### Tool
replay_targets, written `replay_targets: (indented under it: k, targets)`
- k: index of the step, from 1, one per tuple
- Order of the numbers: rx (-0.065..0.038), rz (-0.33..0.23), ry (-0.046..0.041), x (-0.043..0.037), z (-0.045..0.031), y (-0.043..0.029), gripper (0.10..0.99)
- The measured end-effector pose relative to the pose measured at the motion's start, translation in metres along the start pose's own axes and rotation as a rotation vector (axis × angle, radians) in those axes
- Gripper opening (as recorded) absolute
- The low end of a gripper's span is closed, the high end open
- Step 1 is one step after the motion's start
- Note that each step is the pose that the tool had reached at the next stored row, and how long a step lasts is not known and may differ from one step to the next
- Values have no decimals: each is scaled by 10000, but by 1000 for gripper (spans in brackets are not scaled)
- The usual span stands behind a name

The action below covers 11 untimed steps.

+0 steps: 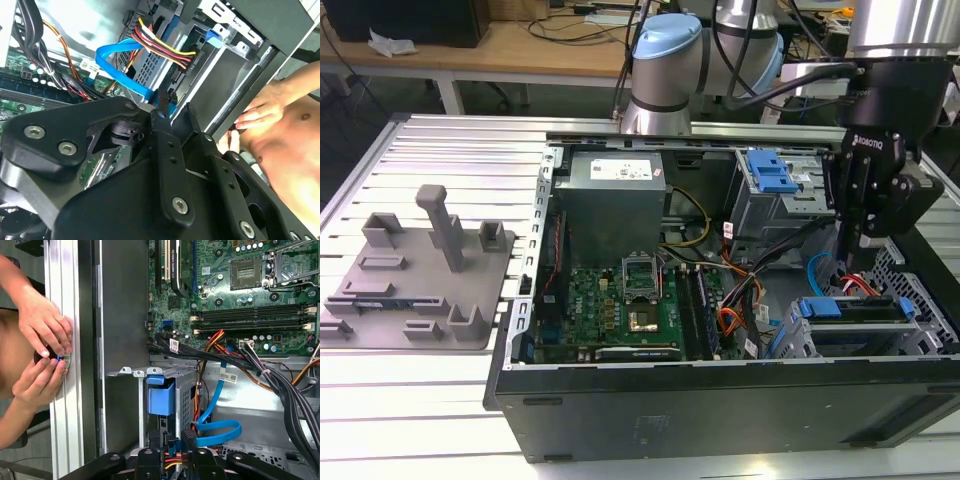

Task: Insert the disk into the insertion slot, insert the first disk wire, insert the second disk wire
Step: 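Insert the second disk wire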

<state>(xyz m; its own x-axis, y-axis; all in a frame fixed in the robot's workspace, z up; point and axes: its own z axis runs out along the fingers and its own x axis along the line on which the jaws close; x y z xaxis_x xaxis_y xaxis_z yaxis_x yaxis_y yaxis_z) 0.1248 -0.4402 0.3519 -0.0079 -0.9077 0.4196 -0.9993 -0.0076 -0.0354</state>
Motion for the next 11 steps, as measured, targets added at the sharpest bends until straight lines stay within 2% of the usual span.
replay_targets:
  k: [5, 6, 7, 11]
  targets:
    - [0, 2, -70, -1, 5, 0, 302]
    - [-1, 3, -87, 0, 6, 0, 286]
    - [0, 4, -100, 1, 7, 0, 161]
    - [-1, 5, -142, 3, 12, 0, 161]
